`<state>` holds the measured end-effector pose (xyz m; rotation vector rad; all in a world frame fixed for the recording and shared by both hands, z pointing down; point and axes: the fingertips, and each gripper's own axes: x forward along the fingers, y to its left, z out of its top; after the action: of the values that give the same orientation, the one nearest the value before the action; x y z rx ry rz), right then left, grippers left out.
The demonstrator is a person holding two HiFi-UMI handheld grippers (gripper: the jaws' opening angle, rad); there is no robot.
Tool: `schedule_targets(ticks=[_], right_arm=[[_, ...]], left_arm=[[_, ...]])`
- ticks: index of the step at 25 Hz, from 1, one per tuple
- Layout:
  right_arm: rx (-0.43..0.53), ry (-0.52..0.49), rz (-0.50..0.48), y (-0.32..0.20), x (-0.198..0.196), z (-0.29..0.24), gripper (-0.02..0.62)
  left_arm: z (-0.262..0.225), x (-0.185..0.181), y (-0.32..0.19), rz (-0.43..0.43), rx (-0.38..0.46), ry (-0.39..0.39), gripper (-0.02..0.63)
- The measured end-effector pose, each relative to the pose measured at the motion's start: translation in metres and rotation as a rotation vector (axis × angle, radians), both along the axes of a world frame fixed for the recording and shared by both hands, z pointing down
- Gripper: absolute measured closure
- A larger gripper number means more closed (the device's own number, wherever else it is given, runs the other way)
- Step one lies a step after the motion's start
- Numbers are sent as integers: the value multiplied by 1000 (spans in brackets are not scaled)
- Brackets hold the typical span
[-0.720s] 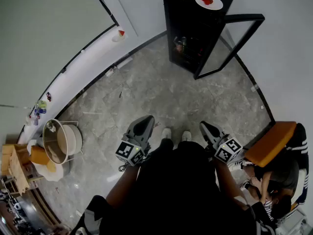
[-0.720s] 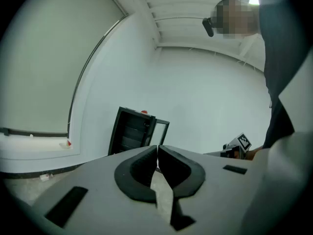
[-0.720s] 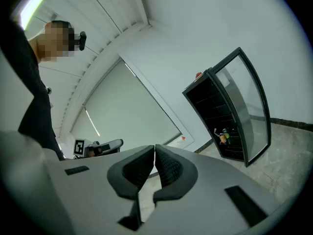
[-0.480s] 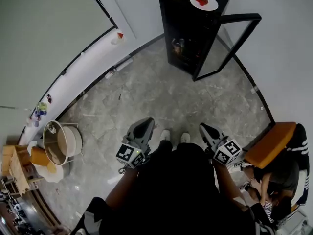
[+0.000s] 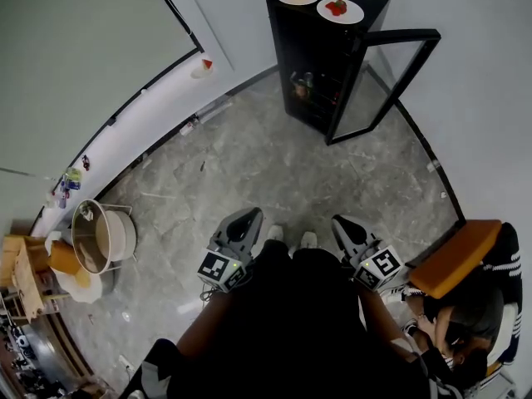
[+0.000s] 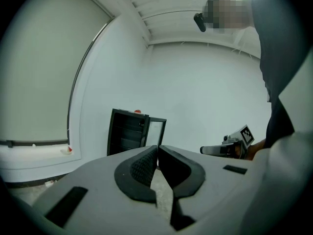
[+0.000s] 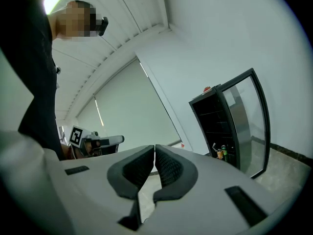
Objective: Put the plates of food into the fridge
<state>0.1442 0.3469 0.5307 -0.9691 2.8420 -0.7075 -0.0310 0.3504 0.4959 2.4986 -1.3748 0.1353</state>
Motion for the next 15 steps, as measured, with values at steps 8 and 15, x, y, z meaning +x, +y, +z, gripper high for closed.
schedule_targets(ticks=[8, 15], right_arm=[[-39, -10, -12, -2, 20, 9, 569], [-52, -63, 6, -14, 17, 5, 569]], left_arm=[[-4, 10, 13, -50, 4, -11, 578], [-11, 11, 3, -46, 29, -18, 578]])
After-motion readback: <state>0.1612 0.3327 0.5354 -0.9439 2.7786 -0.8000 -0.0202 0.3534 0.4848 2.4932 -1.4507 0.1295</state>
